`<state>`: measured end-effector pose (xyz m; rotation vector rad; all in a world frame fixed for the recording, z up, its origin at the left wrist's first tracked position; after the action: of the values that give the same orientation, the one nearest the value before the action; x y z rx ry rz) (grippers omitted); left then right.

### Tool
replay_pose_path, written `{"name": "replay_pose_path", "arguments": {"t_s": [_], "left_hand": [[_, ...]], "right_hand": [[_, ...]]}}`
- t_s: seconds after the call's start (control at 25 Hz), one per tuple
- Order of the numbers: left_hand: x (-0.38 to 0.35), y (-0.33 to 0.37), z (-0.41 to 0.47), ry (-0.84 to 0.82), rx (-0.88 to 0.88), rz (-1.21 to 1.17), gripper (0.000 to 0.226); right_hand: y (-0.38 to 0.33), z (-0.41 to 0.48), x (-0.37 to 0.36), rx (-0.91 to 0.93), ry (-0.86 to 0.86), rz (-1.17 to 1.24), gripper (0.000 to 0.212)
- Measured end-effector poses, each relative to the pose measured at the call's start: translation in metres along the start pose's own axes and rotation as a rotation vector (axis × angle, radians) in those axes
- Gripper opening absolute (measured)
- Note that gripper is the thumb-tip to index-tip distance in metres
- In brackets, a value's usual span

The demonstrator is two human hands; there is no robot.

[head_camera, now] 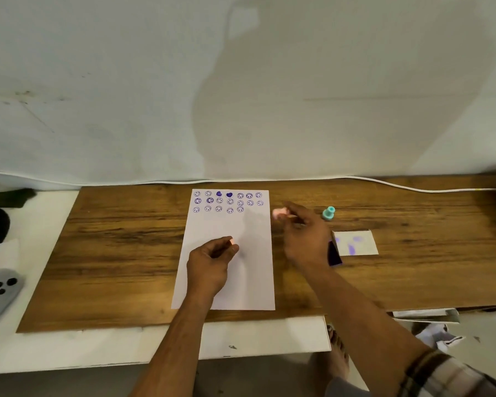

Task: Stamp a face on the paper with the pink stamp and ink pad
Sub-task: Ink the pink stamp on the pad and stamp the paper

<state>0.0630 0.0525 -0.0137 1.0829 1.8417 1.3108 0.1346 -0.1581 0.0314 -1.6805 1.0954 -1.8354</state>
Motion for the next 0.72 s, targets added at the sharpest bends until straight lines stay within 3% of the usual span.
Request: {"name": "replay_pose_path", "arguments": {"t_s": [0.24,0.72], "left_hand": [[0.004,-0.013,0.008,0.001,0.047,-0.046,0.026],[0.005,-0.024,0.015,-0.03,0.041,-0.064,0.024]], "right_hand": [[-0.043,0.018,-0.066,0.26,-0.085,-0.246,0.022],[-0.031,0.032,-0.082,0.326,-0.088,-0.414,0.029]]}}
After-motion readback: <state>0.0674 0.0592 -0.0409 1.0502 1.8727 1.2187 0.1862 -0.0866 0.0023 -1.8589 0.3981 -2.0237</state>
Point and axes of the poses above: each hand's wrist, its own z-axis towards the middle knuckle, its own x-axis out of the back of the hand, y = z × x, the point moved 4 cm from there along z, towards the middle knuckle, and after that the axes turned 15 degrees about -z, right-handed, at the moved point
